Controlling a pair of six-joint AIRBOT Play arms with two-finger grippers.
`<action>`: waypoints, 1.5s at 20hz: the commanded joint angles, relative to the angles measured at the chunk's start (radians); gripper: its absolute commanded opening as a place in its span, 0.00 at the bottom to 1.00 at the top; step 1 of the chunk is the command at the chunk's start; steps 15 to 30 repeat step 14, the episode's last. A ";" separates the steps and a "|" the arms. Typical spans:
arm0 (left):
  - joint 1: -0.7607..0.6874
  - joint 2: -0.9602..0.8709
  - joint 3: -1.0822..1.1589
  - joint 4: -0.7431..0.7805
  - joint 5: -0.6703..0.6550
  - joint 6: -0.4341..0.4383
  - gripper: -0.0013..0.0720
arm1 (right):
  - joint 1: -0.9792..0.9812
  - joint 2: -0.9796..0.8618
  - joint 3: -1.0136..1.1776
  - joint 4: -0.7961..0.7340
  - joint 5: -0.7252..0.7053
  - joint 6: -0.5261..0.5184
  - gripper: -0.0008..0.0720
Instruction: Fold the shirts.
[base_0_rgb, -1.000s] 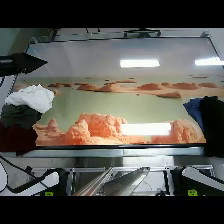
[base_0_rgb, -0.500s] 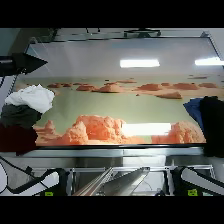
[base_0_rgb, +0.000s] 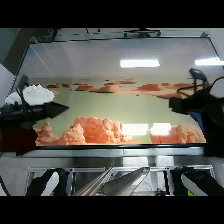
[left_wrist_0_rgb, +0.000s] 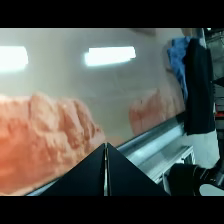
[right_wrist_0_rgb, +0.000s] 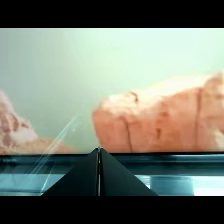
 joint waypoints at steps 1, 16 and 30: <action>0.001 0.131 -0.258 0.000 0.051 0.033 0.03 | 0.193 0.093 -0.147 0.025 -0.177 0.000 0.04; 0.001 0.336 -0.303 0.000 0.110 0.034 0.03 | 0.194 0.066 -0.147 0.122 -0.160 0.000 0.04; 0.001 0.336 -0.303 0.000 0.110 0.034 0.03 | 0.194 0.066 -0.147 0.122 -0.160 0.000 0.04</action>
